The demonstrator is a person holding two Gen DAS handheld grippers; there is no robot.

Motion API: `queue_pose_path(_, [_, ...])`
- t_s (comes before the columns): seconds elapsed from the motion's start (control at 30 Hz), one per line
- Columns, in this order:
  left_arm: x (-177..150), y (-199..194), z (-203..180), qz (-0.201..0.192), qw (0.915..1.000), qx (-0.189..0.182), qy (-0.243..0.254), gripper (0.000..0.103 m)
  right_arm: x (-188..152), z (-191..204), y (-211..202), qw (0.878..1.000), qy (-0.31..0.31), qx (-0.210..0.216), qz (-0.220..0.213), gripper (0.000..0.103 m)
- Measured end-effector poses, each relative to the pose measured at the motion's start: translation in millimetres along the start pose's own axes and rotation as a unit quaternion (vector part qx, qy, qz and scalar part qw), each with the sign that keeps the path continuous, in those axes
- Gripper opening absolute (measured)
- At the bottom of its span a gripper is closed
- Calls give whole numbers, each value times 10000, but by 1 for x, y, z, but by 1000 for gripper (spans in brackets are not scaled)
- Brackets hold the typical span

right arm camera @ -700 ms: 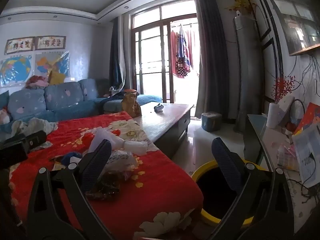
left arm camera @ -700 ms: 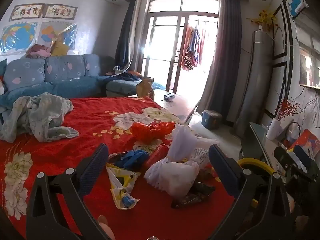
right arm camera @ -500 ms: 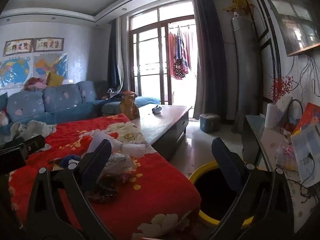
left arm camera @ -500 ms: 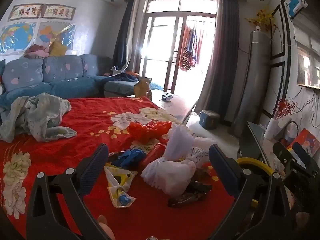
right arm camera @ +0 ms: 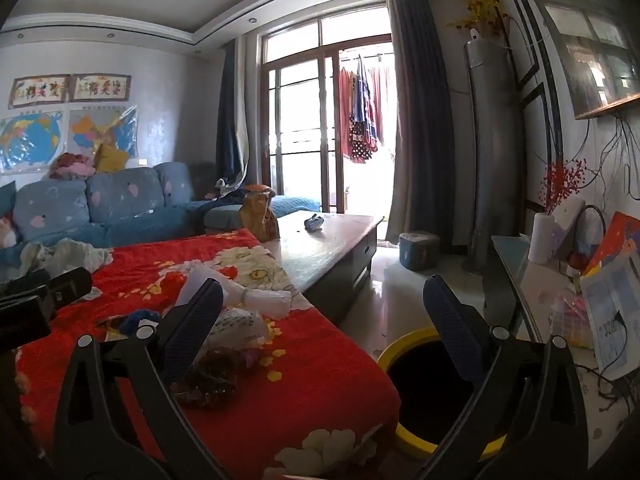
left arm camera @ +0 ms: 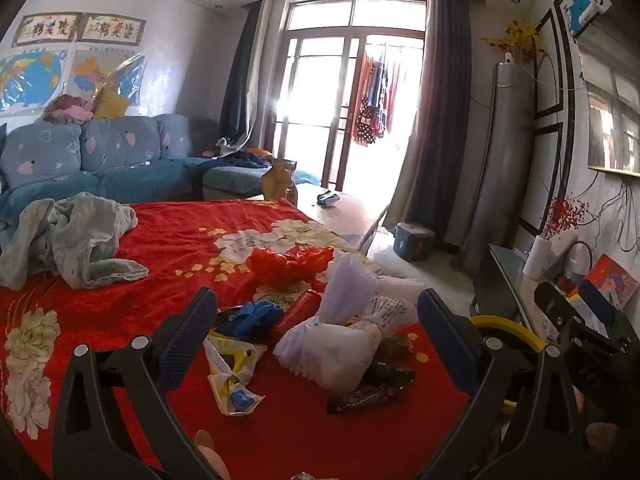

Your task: Collect trash

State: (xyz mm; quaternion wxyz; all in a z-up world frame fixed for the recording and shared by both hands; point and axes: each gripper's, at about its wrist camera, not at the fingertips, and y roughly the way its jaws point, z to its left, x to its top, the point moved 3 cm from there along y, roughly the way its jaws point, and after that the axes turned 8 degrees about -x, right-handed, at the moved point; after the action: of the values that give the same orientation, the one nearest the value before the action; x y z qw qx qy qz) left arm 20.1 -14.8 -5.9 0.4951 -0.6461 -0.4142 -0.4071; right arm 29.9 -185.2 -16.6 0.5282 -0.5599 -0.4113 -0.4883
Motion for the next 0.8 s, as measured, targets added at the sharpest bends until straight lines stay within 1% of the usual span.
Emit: queue_pose_path(0.8, [-1, -1, -1, 41, 10000, -54, -28, 97, -4, 2, 1, 10000, 3, 21, 81, 92])
